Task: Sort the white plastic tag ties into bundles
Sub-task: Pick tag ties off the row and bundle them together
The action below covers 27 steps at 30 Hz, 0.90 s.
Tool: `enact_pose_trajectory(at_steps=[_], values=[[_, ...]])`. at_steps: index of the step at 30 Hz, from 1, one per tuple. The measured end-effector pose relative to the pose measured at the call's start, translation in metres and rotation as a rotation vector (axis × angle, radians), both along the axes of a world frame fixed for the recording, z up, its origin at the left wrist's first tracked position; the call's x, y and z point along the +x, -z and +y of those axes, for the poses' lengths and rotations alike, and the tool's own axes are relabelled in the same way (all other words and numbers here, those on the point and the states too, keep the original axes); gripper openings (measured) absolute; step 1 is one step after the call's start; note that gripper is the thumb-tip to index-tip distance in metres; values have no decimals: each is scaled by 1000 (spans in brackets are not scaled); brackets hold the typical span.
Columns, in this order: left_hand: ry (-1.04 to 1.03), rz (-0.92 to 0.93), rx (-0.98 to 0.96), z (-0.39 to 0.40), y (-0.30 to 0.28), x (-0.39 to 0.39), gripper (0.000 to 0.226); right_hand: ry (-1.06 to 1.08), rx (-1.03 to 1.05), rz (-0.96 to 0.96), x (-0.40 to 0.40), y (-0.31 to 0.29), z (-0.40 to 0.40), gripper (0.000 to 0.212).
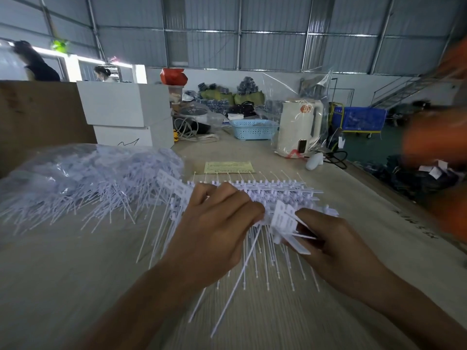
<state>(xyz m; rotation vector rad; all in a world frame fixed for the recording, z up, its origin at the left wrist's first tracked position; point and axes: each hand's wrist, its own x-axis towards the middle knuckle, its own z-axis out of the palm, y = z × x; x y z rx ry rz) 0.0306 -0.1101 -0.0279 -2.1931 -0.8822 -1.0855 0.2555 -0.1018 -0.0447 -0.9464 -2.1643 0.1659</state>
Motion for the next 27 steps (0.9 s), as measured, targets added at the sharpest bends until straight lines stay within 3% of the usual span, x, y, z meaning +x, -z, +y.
enact_pose_trajectory(at_steps=[2,8,12,19,23,27], values=[[4,-5,2,0,0,1,22,24,26,15,-1,0,-1,38],[-2,40,62,-3,0,3,16,89,29,-50,-5,3,-7,24],[-17,96,107,-4,0,2,18,109,9,-101,-4,2,-9,53],[-43,106,143,-4,-2,0,17,137,65,-162,-2,0,-9,43],[-69,161,210,-5,-3,0,22,207,352,-254,0,-9,-10,35],[-72,210,241,-6,-1,3,27,247,465,-365,5,-9,-5,30]])
